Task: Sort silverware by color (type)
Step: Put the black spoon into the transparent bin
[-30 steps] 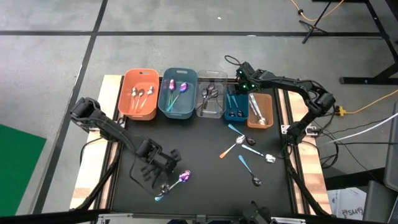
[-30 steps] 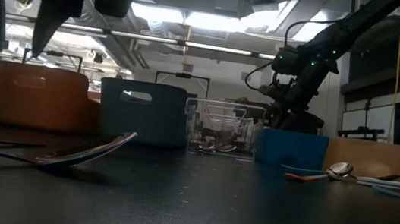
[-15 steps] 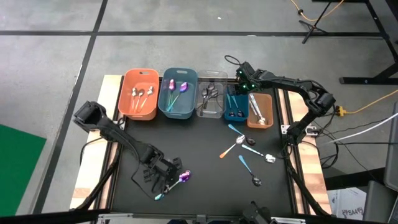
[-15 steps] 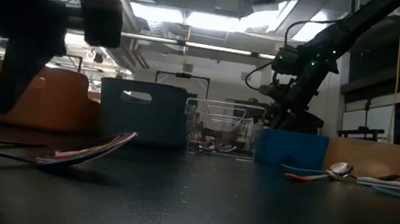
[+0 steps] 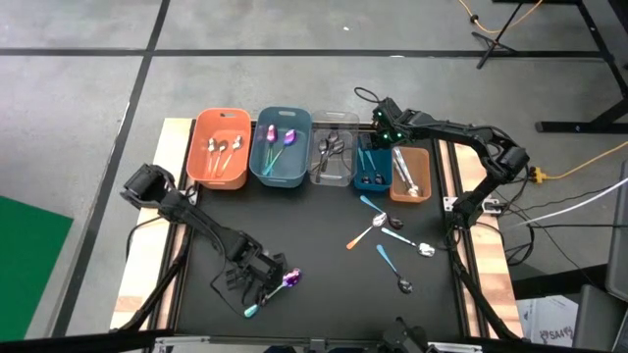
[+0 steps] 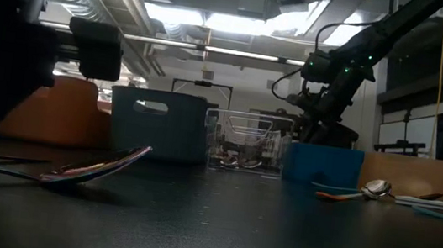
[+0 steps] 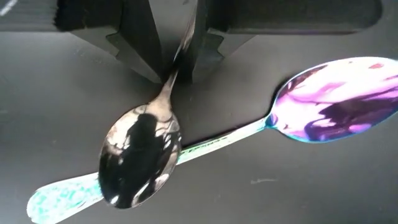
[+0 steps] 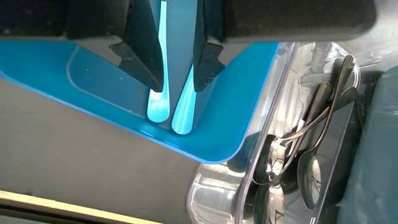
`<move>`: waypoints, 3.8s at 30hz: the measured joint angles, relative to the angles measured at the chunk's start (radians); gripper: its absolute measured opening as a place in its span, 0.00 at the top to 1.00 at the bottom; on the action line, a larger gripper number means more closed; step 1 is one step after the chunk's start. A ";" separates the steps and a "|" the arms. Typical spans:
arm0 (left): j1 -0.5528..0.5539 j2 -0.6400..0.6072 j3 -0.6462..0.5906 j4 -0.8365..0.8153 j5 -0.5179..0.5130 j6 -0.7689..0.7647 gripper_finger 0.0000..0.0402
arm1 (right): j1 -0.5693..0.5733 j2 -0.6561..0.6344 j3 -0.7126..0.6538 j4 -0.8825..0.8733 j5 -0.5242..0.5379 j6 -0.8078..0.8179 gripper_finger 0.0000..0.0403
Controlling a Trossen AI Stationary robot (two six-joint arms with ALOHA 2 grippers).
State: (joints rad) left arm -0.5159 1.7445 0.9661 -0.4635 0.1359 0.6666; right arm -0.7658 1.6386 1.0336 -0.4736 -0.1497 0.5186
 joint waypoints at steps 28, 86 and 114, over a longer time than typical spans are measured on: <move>0.001 0.013 -0.004 0.013 -0.072 -0.067 0.99 | 0.000 -0.072 0.000 0.009 -0.062 -0.003 0.81; 0.945 0.036 -0.002 1.214 -0.293 -1.056 0.99 | 0.393 -0.561 -0.001 0.086 0.224 -0.239 0.81; 0.911 0.147 -0.003 1.043 -0.314 -0.917 0.92 | 0.393 -0.554 -0.001 0.117 0.227 -0.236 0.81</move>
State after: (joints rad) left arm 0.3954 1.8912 0.9630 0.5791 -0.1780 -0.2508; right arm -0.3729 1.0847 1.0328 -0.3565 0.0769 0.2822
